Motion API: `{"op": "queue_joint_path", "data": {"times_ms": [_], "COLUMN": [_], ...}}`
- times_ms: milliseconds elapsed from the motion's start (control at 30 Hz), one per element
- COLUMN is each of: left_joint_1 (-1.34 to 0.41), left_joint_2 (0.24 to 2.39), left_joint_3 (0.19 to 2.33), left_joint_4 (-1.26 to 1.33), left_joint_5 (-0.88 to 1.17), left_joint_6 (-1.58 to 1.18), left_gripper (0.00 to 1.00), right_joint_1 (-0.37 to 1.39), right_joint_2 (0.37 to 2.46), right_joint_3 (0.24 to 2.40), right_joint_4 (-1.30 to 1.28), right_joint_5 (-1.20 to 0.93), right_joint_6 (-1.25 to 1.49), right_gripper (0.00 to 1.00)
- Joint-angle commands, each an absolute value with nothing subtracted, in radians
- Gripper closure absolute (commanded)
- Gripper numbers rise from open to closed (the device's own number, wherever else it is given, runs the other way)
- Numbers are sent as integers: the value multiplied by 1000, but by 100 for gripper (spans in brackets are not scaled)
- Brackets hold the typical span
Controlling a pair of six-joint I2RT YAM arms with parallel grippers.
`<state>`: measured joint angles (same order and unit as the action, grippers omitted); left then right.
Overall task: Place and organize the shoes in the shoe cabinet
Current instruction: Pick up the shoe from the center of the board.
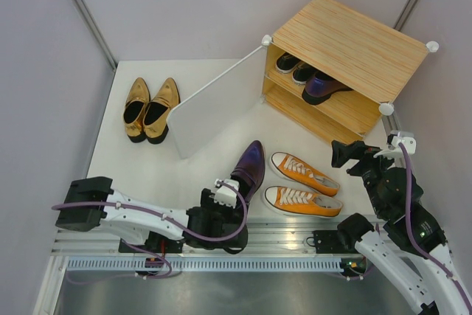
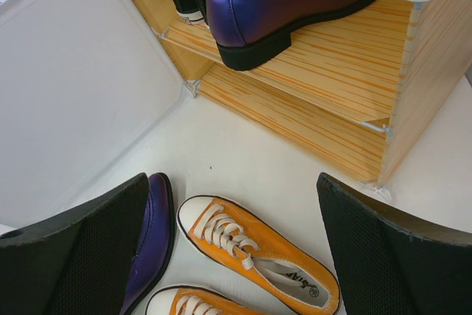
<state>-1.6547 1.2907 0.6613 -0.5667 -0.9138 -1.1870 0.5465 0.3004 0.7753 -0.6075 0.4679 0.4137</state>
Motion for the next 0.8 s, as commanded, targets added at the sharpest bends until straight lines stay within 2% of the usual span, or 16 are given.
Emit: {"op": "queue_joint_path", "data": {"times_ms": [0, 67, 200, 333, 767], "left_joint_1": [-1661, -1660, -1638, -1620, -1571], "left_joint_2": [1304, 1293, 1229, 1192, 1324], "left_joint_3": [681, 654, 548, 503, 534], "left_joint_4": [-551, -490, -209, -103, -75], "left_joint_5": [-985, -982, -927, -865, -836], "left_joint_6": [-1224, -1163, -970, -887, -851], "left_gripper": [0, 0, 0, 0, 0], "right_joint_1": [551, 549, 551, 551, 551], "right_joint_2": [307, 310, 313, 311, 324], "right_joint_3": [776, 776, 776, 776, 773], "right_joint_4": [-606, -606, -606, -606, -603], "right_joint_5": [460, 462, 463, 466, 471], "right_joint_6": [400, 402, 402, 402, 400], "right_gripper": [2, 2, 2, 2, 2]}}
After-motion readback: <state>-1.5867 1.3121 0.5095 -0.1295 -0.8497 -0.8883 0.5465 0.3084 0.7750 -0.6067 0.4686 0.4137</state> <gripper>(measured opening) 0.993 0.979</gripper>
